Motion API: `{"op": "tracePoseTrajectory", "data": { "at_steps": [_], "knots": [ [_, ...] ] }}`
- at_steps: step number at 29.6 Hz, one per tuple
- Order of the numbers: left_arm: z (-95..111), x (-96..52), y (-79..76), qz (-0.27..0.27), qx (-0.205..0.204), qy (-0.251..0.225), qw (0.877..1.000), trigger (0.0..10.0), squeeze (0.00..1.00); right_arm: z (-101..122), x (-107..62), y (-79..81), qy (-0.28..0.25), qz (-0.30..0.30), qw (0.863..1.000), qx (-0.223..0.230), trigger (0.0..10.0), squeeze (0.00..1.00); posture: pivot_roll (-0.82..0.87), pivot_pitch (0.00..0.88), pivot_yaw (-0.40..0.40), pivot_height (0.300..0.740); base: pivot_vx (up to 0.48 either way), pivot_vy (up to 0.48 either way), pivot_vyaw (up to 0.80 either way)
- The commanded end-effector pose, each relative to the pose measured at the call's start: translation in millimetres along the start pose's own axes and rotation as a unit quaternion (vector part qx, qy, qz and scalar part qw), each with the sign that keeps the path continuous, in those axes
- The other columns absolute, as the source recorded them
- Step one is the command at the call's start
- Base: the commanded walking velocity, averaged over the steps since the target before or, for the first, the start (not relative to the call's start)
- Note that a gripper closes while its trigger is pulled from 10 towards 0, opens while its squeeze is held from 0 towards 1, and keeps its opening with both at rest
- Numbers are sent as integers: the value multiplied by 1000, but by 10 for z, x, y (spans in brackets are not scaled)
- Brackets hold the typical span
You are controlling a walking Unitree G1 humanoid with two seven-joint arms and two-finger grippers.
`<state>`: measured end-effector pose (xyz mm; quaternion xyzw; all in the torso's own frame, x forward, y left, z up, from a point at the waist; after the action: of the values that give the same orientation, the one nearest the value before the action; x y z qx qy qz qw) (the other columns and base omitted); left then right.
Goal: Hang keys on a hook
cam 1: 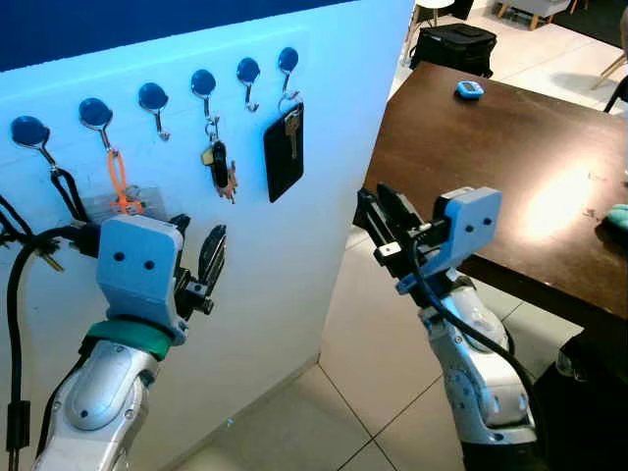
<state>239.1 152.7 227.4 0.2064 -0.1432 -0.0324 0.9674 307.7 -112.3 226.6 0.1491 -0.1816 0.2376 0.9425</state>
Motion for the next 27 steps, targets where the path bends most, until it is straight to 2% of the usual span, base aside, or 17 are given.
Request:
{"op": "tracePoseTrajectory", "data": {
  "at_steps": [1, 27],
  "knots": [
    [-52, -14, -25, -2, -2, 9, 1000, 10000, 0, -27, -2, 11, 2, 0, 1000, -1, 10000, 0, -60, 49, 34, 740, -285, 0, 0],
    [-53, -6, -27, -3, 0, 7, 1000, 10000, 0, -17, 20, -4, -1, -5, 1000, -8, 10000, 0, -54, 59, 42, 740, -342, 0, 0]
  ]
}}
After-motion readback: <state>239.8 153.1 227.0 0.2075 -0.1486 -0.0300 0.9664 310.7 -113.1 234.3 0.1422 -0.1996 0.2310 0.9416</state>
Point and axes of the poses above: a point about 5 cm out from each wrist's last joint towards the gripper, its own x axis pointing out of the wrist towards the gripper, its own z axis along the axis of the wrist's last joint, y = z × x, the point moved 1 cm from there along x, pointing out of the wrist towards the gripper, and after that the axes turned 15 degrees about x, right-handed, at the moved point
